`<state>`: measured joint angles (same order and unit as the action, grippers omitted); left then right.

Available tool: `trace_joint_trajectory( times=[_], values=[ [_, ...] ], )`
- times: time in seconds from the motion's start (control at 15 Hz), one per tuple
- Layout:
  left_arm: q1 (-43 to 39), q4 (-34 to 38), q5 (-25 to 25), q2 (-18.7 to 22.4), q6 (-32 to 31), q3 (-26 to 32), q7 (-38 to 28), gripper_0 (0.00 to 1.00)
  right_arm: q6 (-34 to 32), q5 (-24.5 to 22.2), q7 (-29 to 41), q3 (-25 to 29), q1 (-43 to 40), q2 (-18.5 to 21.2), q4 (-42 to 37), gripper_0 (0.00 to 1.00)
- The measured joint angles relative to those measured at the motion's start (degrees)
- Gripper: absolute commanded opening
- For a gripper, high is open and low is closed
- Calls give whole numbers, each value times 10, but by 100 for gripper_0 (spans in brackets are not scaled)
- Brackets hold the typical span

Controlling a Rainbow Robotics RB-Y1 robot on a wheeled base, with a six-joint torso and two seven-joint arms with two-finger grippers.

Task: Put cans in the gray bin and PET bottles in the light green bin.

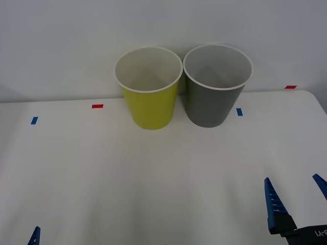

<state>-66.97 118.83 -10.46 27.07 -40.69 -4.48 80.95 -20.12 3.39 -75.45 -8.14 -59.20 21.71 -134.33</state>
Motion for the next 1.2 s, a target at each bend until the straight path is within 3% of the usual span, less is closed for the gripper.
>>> trace_joint_trajectory(
  times=[0.27, 0.4, 1.2],
  values=[
    [0, 0, 0, 0, 0, 0, 0, 100, -111, -10, -3, -5, -14, -1, 74, 100],
    [0, 0, 0, 0, 0, 0, 0, 100, -137, -14, -5, -6, -36, 10, 78, 100],
    [0, 0, 0, 0, 0, 0, 0, 100, -150, -13, -5, -5, -54, 18, 79, 100]
  ],
)
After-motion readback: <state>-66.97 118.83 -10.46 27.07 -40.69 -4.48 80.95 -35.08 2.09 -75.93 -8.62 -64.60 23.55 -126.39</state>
